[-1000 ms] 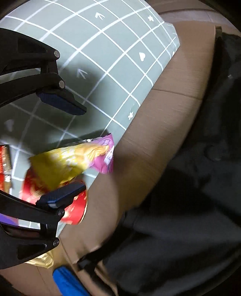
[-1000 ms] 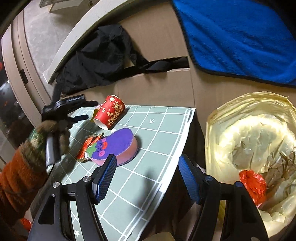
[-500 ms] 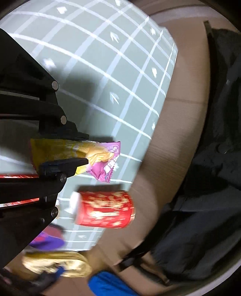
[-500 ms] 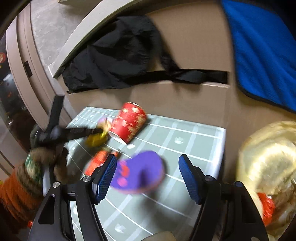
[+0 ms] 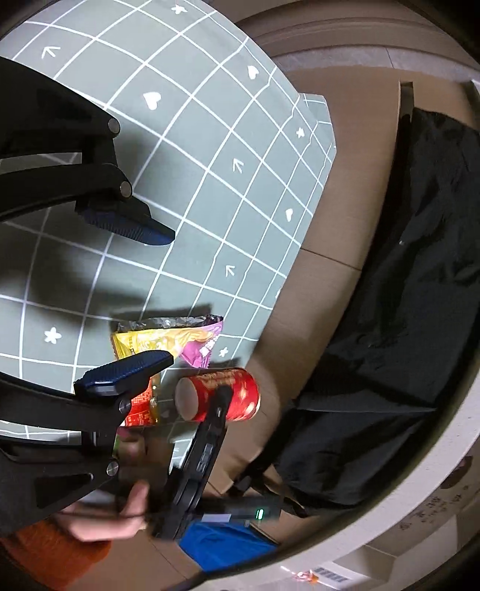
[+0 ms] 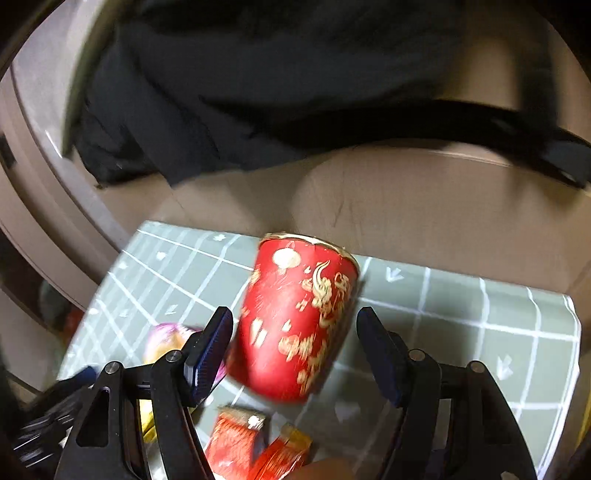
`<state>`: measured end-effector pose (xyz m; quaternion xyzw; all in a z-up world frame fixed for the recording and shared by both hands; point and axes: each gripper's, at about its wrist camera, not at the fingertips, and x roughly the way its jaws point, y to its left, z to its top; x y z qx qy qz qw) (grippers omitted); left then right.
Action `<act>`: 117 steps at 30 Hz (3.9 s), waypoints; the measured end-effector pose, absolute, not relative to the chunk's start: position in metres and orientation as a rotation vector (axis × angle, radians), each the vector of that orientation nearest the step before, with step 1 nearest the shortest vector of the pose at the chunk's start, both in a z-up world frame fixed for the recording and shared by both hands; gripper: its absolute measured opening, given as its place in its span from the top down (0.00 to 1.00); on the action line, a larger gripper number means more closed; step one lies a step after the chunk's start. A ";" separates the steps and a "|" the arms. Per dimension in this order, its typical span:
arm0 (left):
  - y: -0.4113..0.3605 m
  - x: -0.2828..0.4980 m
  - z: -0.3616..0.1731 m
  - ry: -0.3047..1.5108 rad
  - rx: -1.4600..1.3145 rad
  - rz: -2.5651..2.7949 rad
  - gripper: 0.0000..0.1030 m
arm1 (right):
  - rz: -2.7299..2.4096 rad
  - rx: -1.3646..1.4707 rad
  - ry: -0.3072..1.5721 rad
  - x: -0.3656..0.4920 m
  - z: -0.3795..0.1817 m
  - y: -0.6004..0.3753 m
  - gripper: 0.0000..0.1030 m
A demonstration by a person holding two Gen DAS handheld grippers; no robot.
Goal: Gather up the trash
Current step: 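Grasp the red paper cup with the right gripper while the left grasps the yellow-pink snack wrapper, then carry the red cup and yellow-pink wrapper over the bin with both grippers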
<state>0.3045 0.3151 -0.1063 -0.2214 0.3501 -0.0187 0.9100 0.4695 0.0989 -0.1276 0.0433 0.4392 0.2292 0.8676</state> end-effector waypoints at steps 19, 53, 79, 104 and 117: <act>0.251 0.390 -0.124 0.829 -0.303 0.000 0.35 | 0.533 0.055 0.709 0.401 -0.053 0.014 0.46; 0.115 0.299 0.001 0.551 -0.262 -0.120 0.71 | 0.463 0.072 0.490 0.301 -0.004 -0.126 0.46; -0.088 0.299 0.018 0.450 -0.104 -0.409 0.71 | 0.179 0.127 0.406 0.275 0.012 -0.294 0.46; -0.124 0.334 -0.032 0.562 -0.087 -0.439 0.70 | 0.162 0.198 0.511 0.301 -0.047 -0.329 0.45; -0.128 0.357 -0.055 0.635 -0.108 -0.438 0.70 | 0.174 0.214 0.573 0.322 -0.074 -0.329 0.45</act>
